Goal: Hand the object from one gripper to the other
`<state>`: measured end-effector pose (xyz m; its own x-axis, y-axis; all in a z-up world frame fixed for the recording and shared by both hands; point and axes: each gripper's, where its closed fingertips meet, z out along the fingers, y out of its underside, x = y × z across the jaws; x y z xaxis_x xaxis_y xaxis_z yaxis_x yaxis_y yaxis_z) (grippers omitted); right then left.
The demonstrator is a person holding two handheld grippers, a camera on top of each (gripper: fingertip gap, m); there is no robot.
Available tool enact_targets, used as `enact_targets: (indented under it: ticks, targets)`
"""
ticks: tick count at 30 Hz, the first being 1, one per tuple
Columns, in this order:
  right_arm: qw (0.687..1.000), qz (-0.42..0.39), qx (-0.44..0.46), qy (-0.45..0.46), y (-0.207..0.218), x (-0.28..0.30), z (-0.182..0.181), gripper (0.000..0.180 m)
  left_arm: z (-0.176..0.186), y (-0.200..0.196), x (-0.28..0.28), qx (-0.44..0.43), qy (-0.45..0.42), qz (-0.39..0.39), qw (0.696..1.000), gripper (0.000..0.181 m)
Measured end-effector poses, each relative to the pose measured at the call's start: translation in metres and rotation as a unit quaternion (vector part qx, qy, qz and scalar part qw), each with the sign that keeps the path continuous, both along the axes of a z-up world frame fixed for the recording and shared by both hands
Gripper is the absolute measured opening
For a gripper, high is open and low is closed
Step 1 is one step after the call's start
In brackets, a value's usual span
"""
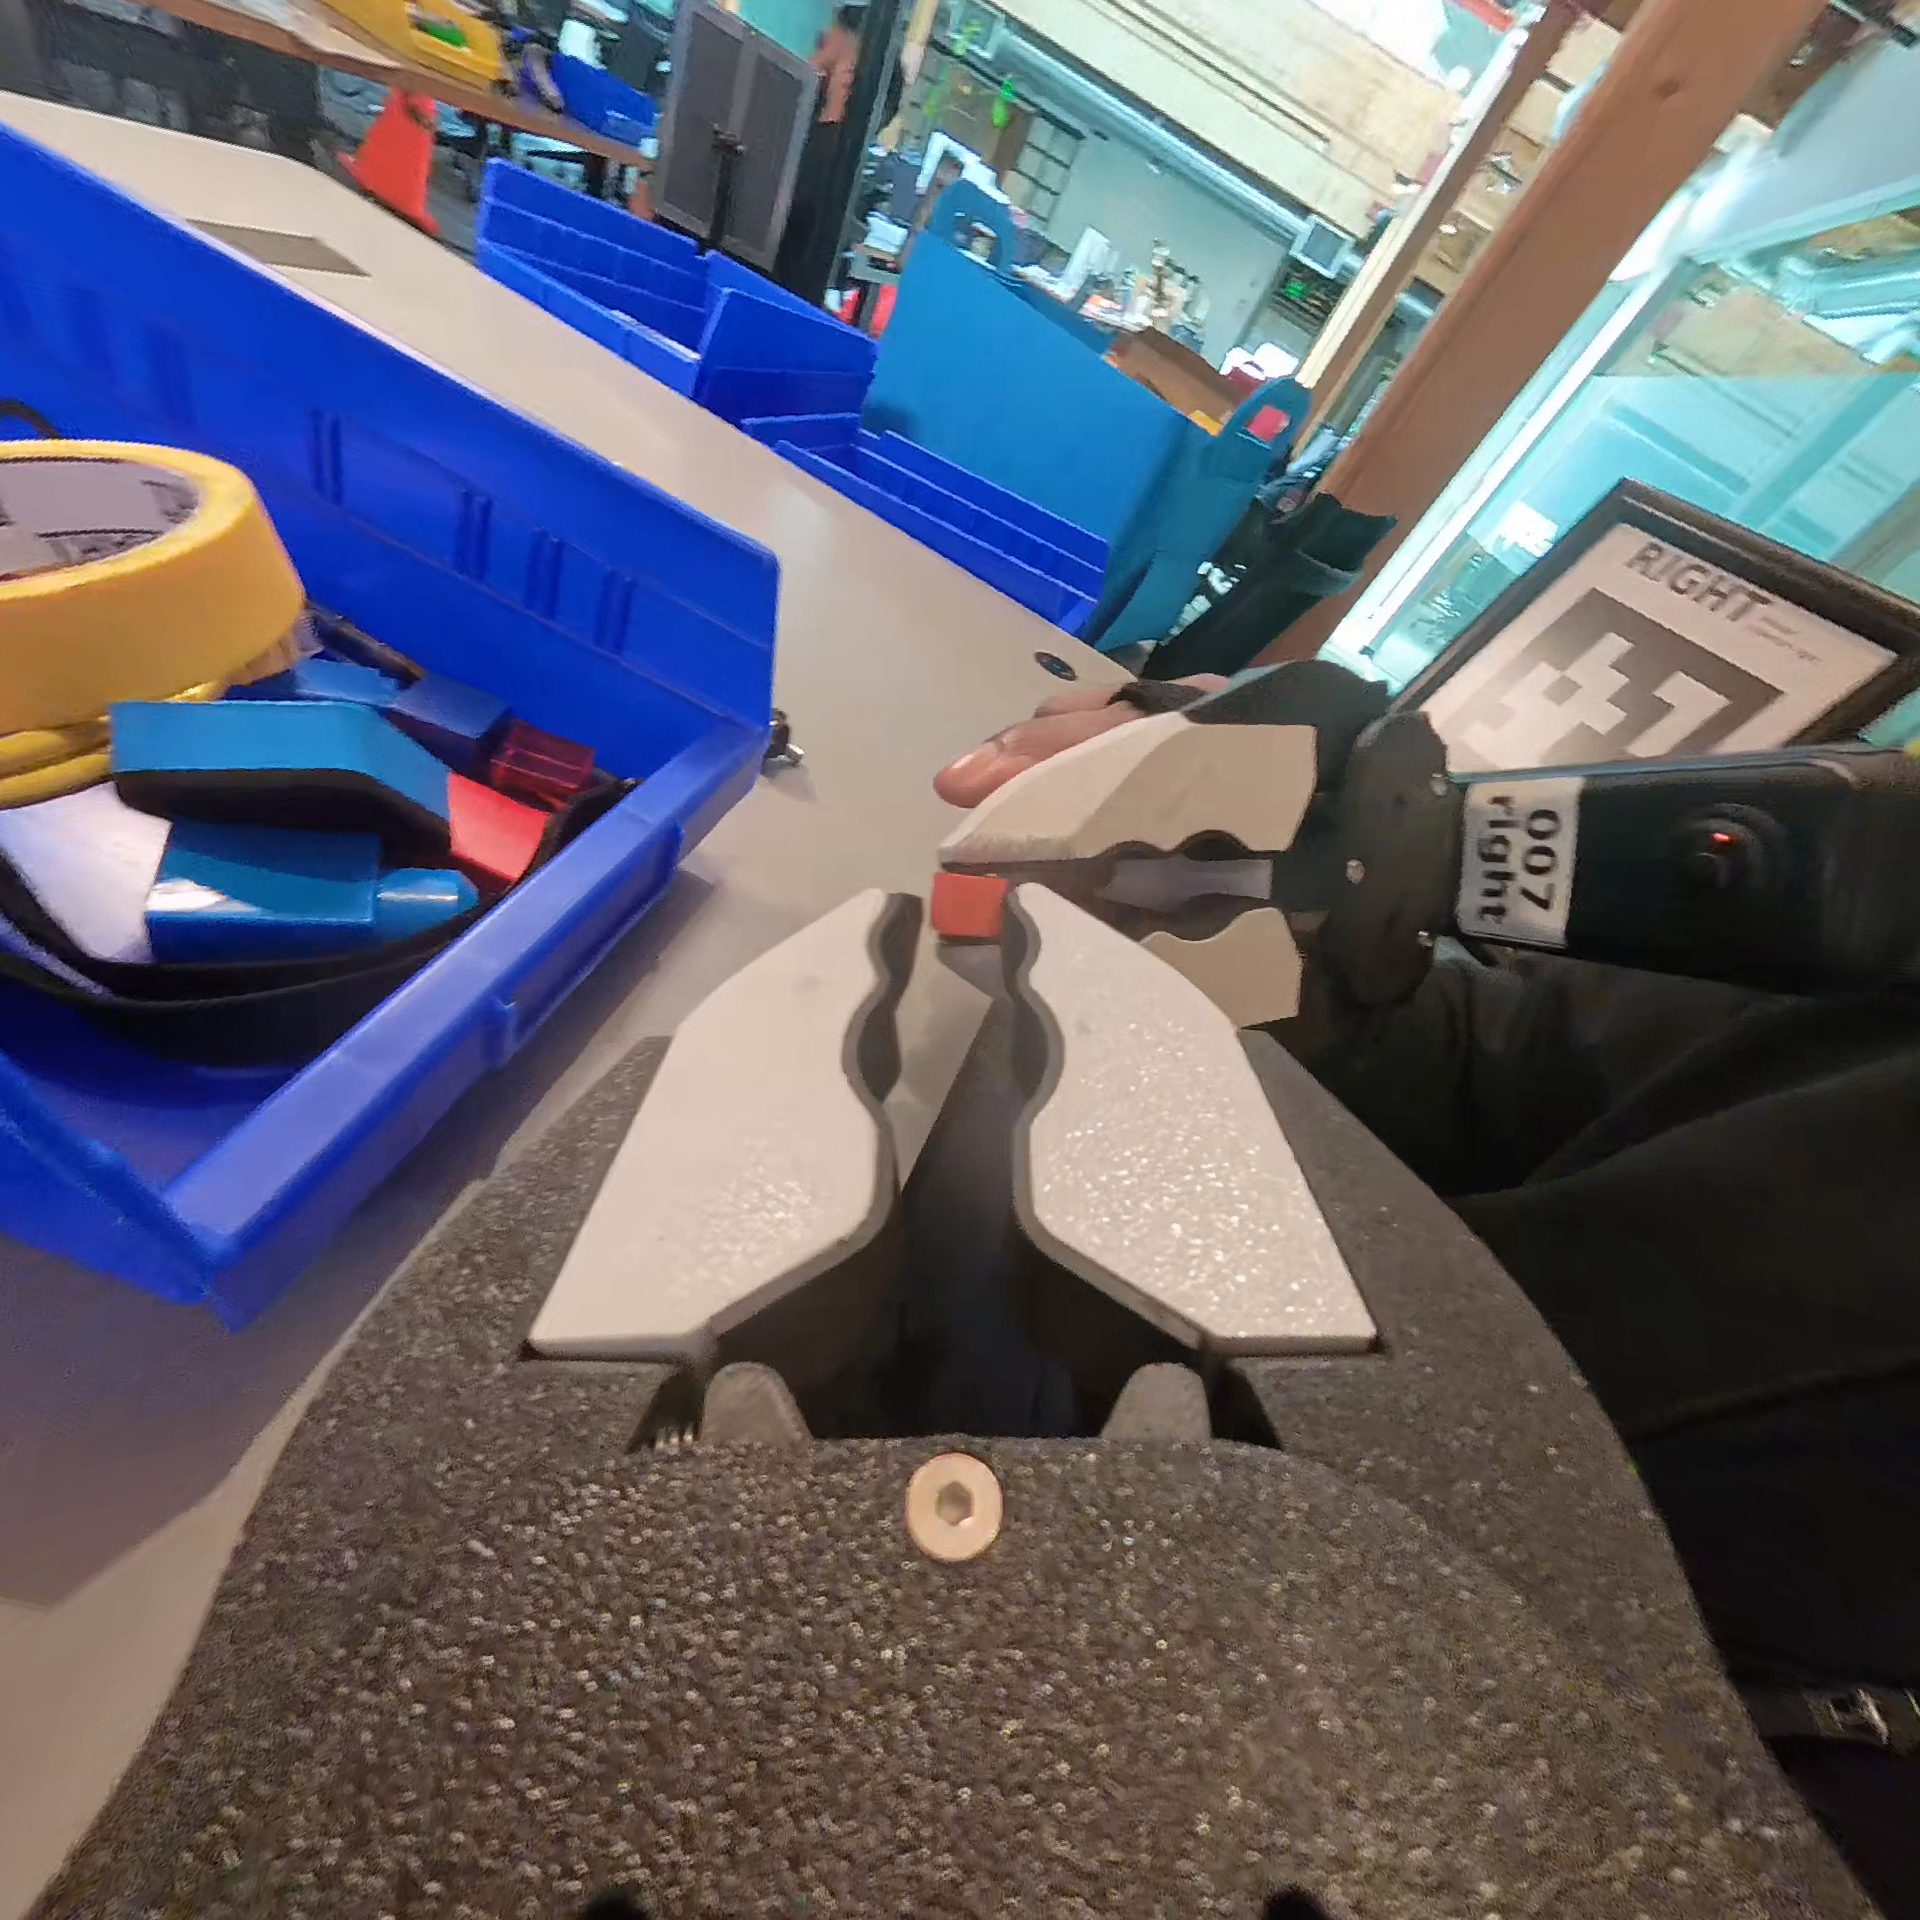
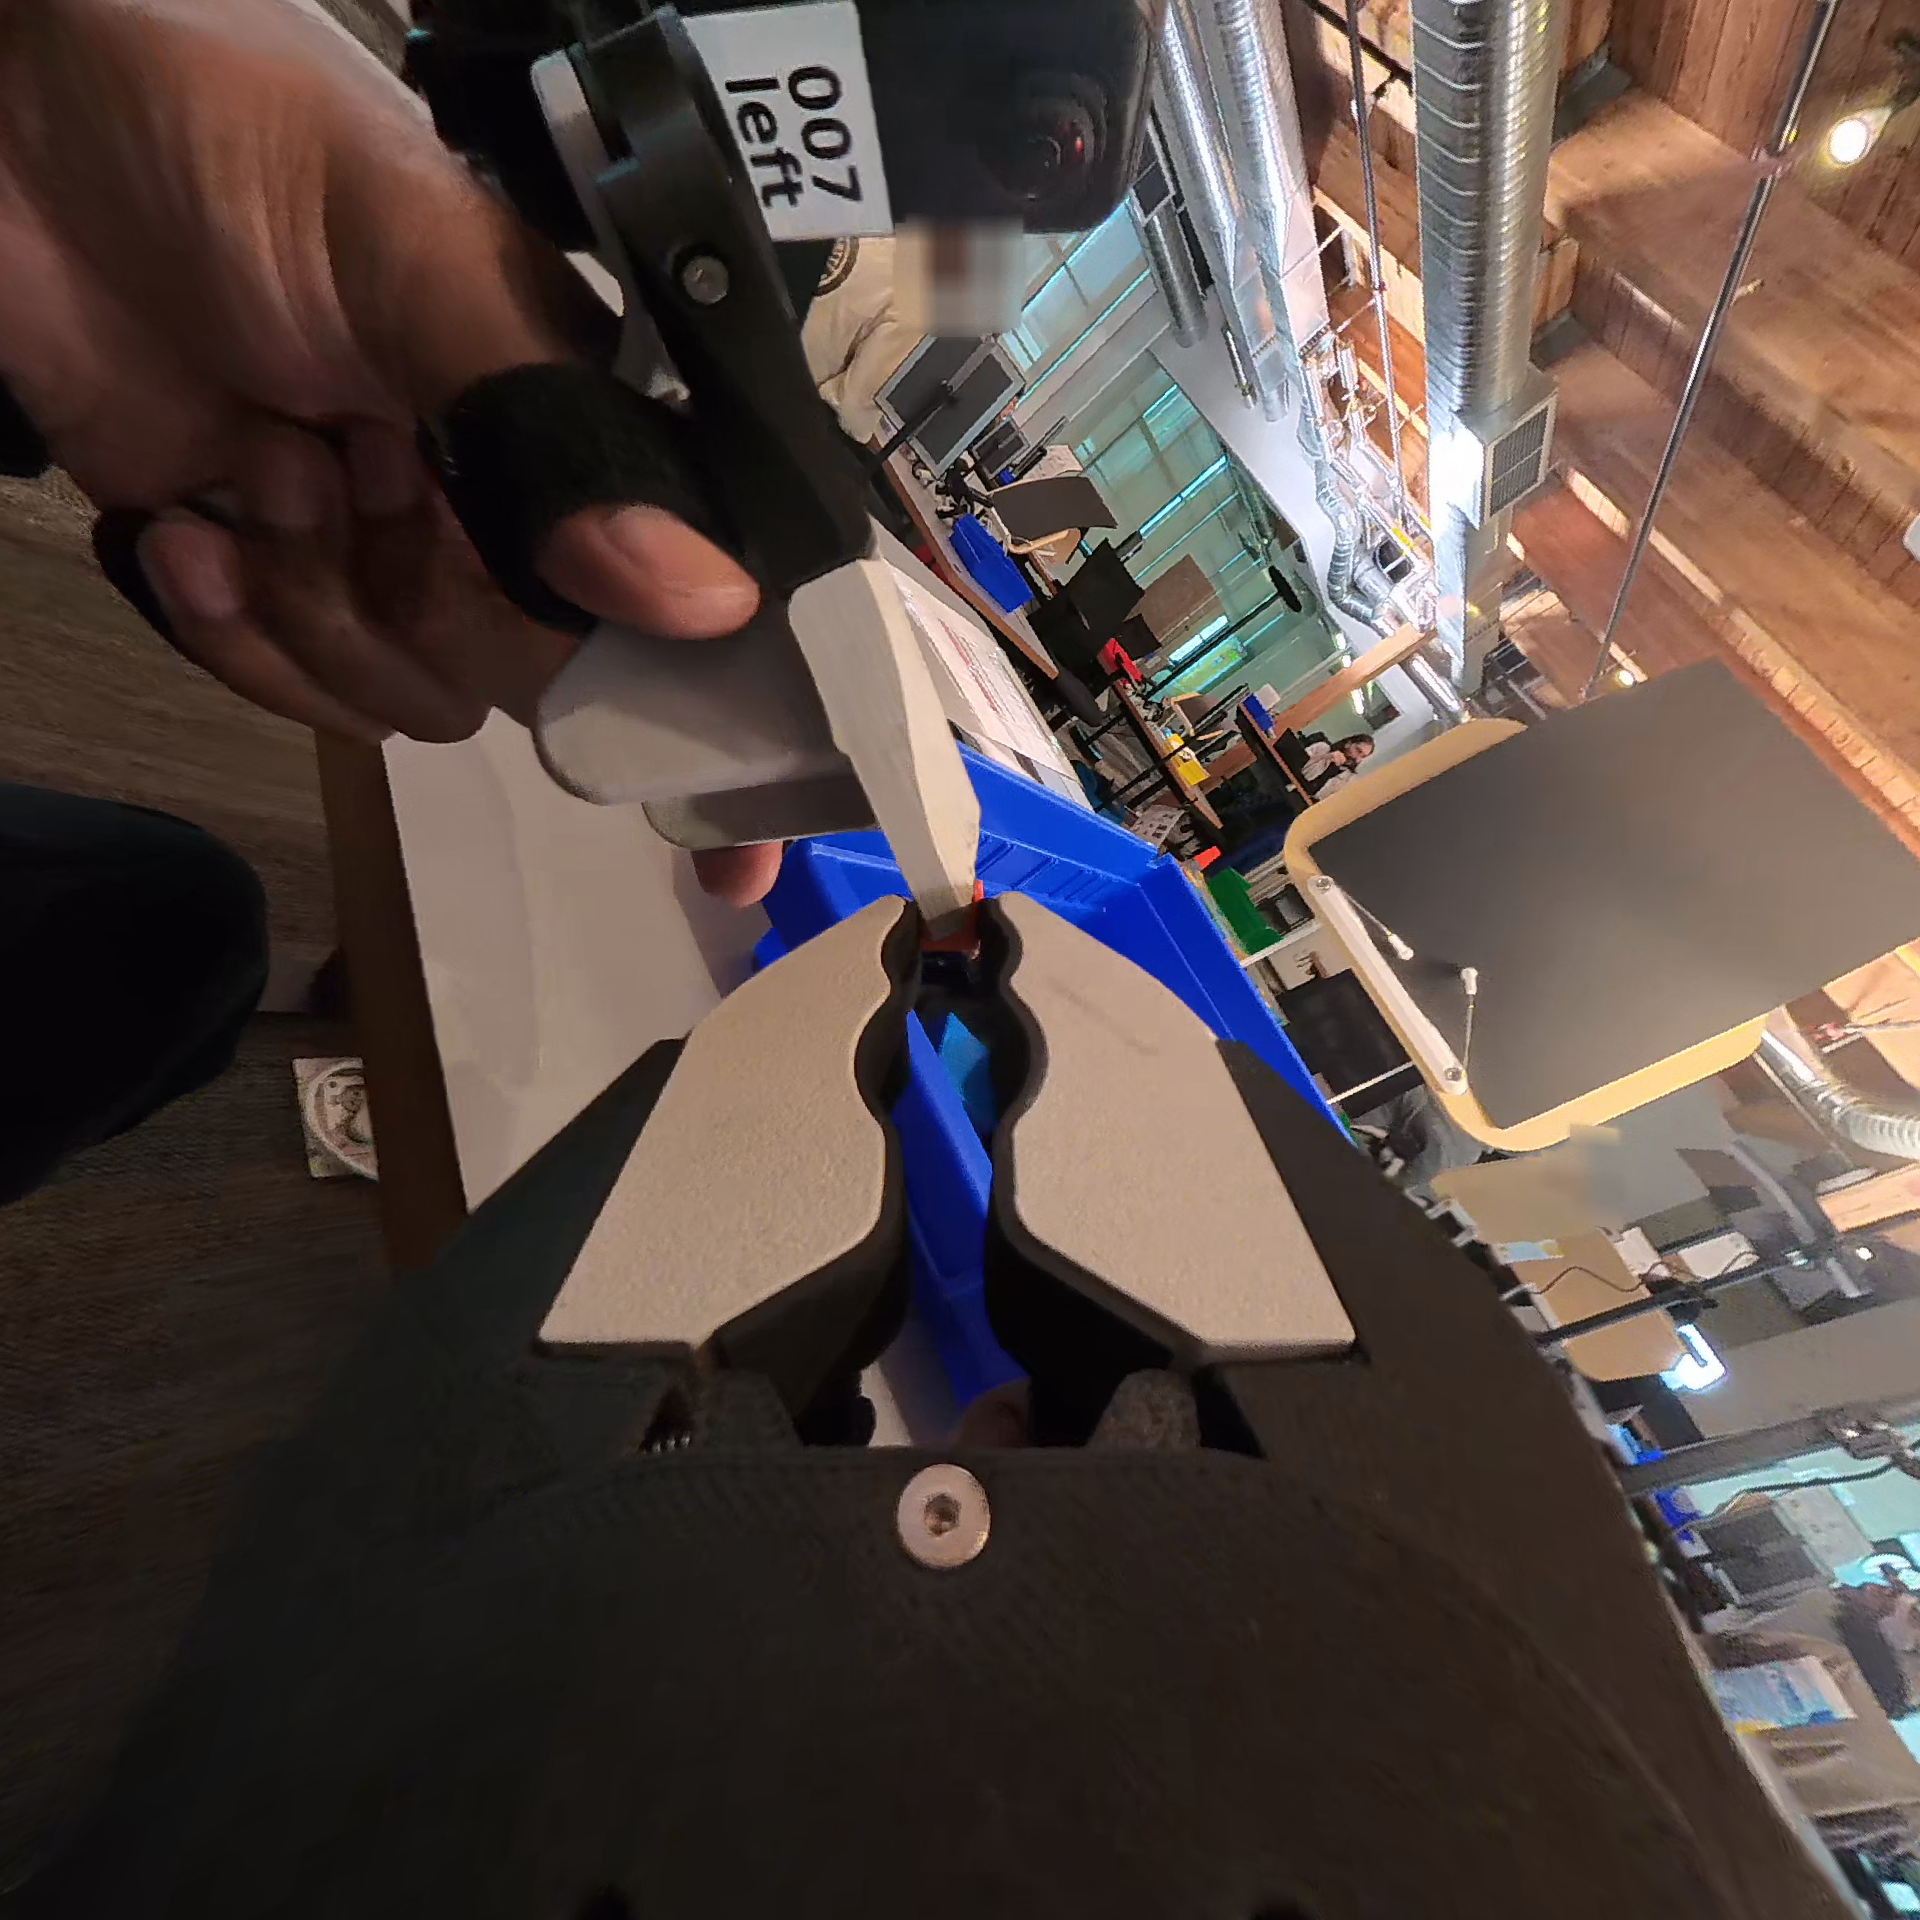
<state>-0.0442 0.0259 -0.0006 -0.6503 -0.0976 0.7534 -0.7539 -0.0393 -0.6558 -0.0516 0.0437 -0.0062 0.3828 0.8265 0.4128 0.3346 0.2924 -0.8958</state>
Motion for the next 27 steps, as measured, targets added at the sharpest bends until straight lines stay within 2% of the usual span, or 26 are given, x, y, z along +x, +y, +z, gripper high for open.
enact_targets:
  ticks: [4,7,9,12,15,18,21,25,27]
  targets:
    - [1.0,0.005,-0.005,-0.019,0.0,0.0,0.003,0.012,0.003,0.0,0.001,-0.05,0.037,-0.003,0.998,0.013]
    - [0.993,0.03,0.029,-0.107,0.002,-0.002,0.004,0.016,0.007,-0.008,-0.001,-0.13,0.087,0.028,0.987,0.013]
    - [0.976,0.057,0.06,-0.203,0.005,-0.005,0.008,0.018,0.012,-0.016,0.0,-0.196,0.126,0.056,0.971,0.012]
    - [0.913,0.116,0.113,-0.374,0.01,-0.007,0.018,0.022,0.019,-0.024,0.004,-0.334,0.189,0.098,0.918,0.013]
    - [0.859,0.154,0.145,-0.467,0.014,-0.005,0.022,0.023,0.024,-0.016,0.008,-0.455,0.247,0.112,0.848,0.012]
    - [0.837,0.168,0.172,-0.492,0.014,0.002,0.019,0.025,0.023,-0.009,0.007,-0.508,0.263,0.117,0.812,0.012]
    - [0.83,0.17,0.184,-0.498,0.014,0.007,0.016,0.025,0.019,-0.001,0.006,-0.532,0.275,0.103,0.794,0.013]
    - [0.829,0.166,0.199,-0.495,0.013,0.01,0.011,0.022,0.018,0.007,0.007,-0.545,0.289,0.088,0.782,0.012]
    - [0.827,0.176,0.204,-0.494,0.014,0.013,0.011,0.012,0.017,0.007,0.007,-0.549,0.289,0.089,0.779,0.012]
